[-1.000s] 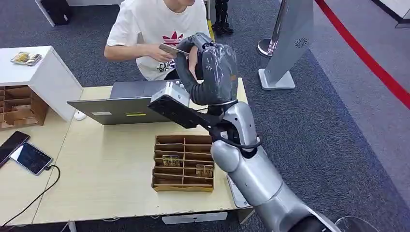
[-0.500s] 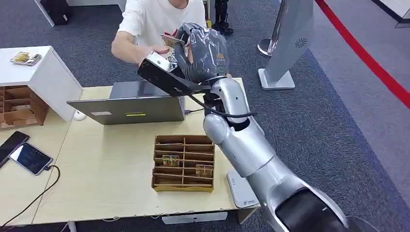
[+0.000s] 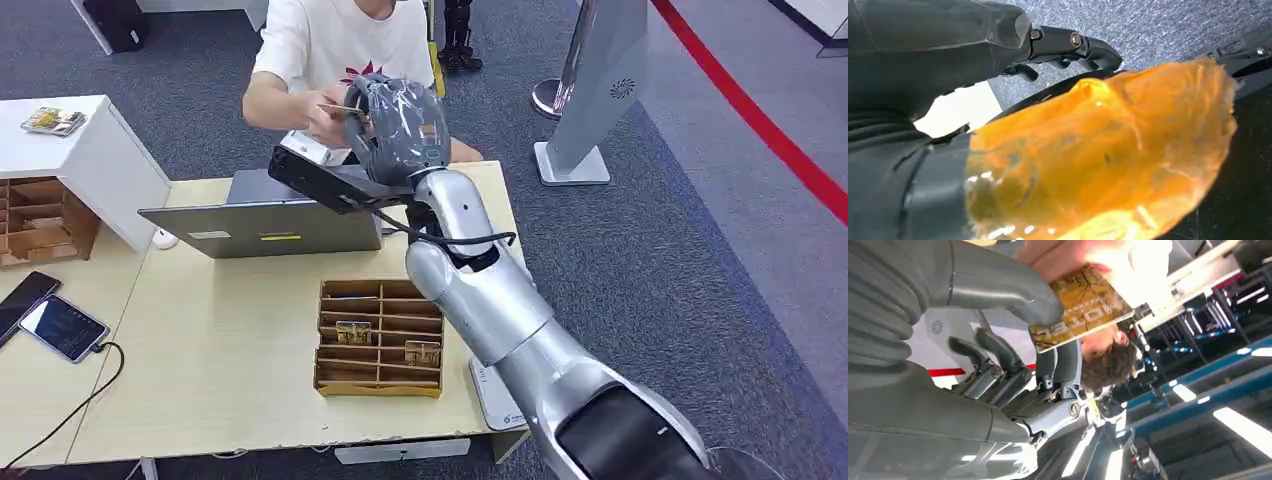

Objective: Pass the card to the sensor for recognition and then transmit it.

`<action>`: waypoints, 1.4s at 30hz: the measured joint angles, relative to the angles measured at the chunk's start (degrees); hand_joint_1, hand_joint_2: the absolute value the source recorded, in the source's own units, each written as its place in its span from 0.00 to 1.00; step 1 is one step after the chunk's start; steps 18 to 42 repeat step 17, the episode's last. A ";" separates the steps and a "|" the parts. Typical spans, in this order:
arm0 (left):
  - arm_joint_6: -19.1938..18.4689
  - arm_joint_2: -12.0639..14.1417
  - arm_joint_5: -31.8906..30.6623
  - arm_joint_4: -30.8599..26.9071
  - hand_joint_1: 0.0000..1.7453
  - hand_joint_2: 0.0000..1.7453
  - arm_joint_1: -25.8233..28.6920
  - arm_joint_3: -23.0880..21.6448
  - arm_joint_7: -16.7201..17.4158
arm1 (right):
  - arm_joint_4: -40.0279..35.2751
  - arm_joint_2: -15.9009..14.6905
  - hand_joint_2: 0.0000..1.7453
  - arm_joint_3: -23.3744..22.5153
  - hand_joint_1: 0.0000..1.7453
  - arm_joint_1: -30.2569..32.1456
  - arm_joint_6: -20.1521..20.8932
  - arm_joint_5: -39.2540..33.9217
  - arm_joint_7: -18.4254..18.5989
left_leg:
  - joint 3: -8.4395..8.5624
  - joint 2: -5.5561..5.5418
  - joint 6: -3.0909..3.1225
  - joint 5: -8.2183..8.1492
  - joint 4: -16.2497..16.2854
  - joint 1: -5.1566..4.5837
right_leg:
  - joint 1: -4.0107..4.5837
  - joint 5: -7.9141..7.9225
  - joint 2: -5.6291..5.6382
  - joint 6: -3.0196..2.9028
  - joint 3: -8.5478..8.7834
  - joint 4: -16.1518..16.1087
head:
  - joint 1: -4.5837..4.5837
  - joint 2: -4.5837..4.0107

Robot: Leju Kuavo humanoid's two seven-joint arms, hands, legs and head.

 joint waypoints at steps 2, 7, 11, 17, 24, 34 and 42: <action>0.04 0.00 0.15 0.00 0.00 0.00 0.01 0.00 -0.22 | 0.29 0.31 0.00 0.37 0.00 0.26 2.53 -1.98 -0.83 | 0.00 0.00 0.00 0.00 0.00 0.00 | 0.00 0.00 0.00 0.00 0.00 0.00 | 0.00 0.00; 0.20 0.02 0.68 0.00 0.00 0.00 0.05 0.00 -0.61 | 0.28 1.31 0.00 1.14 0.00 1.47 7.72 -6.85 -2.78 | 0.00 0.00 -0.01 0.00 0.00 0.00 | 0.00 0.00 0.00 0.00 0.00 0.00 | 0.00 0.00; 0.48 0.04 1.27 0.00 0.00 0.00 0.10 0.00 -1.05 | -0.33 1.88 0.00 2.17 0.00 2.55 11.09 -10.61 -4.35 | -0.01 0.00 -0.01 0.00 0.00 0.00 | 0.00 0.00 0.00 0.00 0.00 0.00 | 0.00 0.00; 1.25 0.13 2.32 0.00 0.00 0.00 0.42 0.22 -1.86 | -3.85 2.27 0.00 3.56 0.00 4.99 15.86 -19.75 -7.30 | -0.01 0.00 0.00 0.00 -0.01 0.00 | 0.00 0.00 -0.01 0.00 0.00 0.00 | -0.02 0.00; 1.25 0.13 2.32 0.00 0.00 0.00 0.42 0.22 -1.86 | -3.85 2.27 0.00 3.56 0.00 4.99 15.86 -19.75 -7.30 | -0.01 0.00 0.00 0.00 -0.01 0.00 | 0.00 0.00 -0.01 0.00 0.00 0.00 | -0.02 0.00; 1.25 0.13 2.32 0.00 0.00 0.00 0.42 0.22 -1.86 | -3.85 2.27 0.00 3.56 0.00 4.99 15.86 -19.75 -7.30 | -0.01 0.00 0.00 0.00 -0.01 0.00 | 0.00 0.00 -0.01 0.00 0.00 0.00 | -0.02 0.00; 1.25 0.13 2.32 0.00 0.00 0.00 0.42 0.22 -1.86 | -3.85 2.27 0.00 3.56 0.00 4.99 15.86 -19.75 -7.30 | -0.01 0.00 0.00 0.00 -0.01 0.00 | 0.00 0.00 -0.01 0.00 0.00 0.00 | -0.02 0.00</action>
